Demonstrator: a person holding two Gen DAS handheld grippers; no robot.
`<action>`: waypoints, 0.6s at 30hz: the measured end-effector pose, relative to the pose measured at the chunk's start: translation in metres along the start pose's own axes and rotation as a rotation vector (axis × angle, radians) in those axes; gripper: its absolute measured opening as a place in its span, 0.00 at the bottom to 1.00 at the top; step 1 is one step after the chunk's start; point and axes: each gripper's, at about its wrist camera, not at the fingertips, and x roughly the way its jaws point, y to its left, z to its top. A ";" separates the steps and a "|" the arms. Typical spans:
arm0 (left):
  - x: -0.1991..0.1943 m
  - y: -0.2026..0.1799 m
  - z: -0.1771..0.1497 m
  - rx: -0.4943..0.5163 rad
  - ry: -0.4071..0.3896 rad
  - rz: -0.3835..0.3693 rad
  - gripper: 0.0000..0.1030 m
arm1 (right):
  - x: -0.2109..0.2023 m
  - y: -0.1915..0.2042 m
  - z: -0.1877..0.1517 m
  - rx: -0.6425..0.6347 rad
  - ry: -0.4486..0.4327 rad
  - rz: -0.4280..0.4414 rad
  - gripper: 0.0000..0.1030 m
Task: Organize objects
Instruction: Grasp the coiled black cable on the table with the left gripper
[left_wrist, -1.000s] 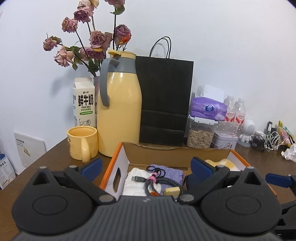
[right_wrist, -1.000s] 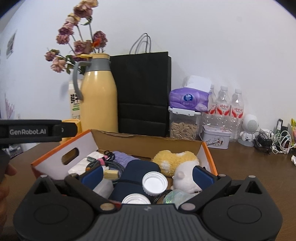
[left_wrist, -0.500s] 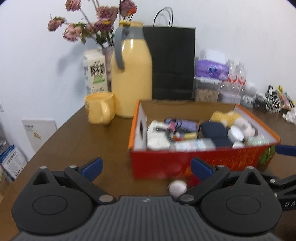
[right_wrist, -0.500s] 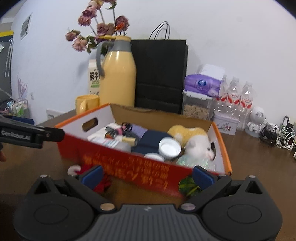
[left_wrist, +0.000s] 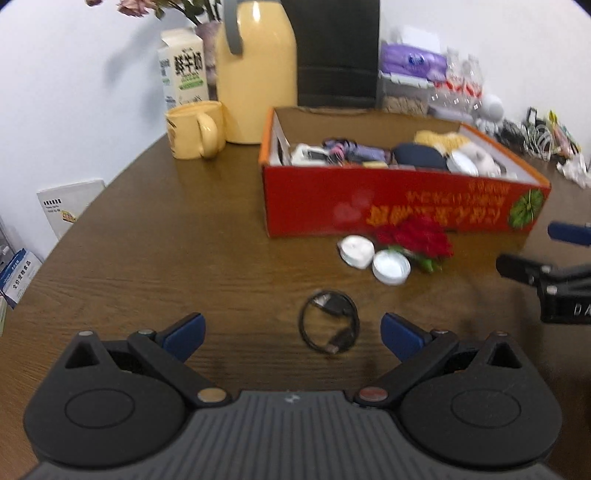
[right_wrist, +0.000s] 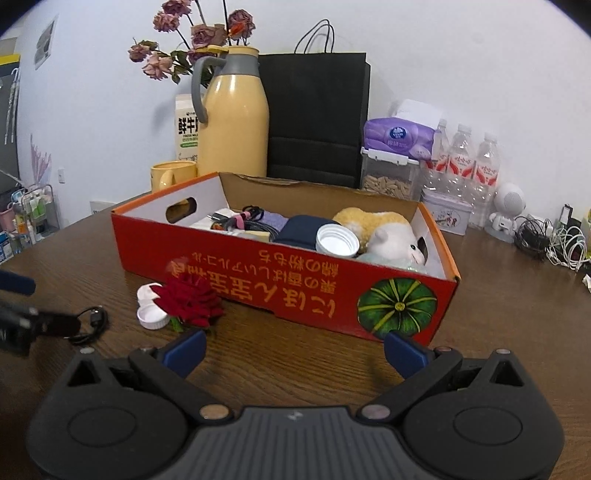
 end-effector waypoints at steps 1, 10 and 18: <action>0.002 -0.002 -0.001 0.000 0.007 -0.001 1.00 | 0.000 0.000 0.000 0.001 0.000 0.000 1.00; 0.013 -0.017 -0.002 0.023 0.003 -0.023 0.83 | 0.001 0.001 -0.002 -0.005 -0.006 0.001 1.00; 0.011 -0.013 -0.001 -0.016 -0.029 -0.025 0.50 | -0.002 0.002 -0.001 -0.009 -0.019 0.005 1.00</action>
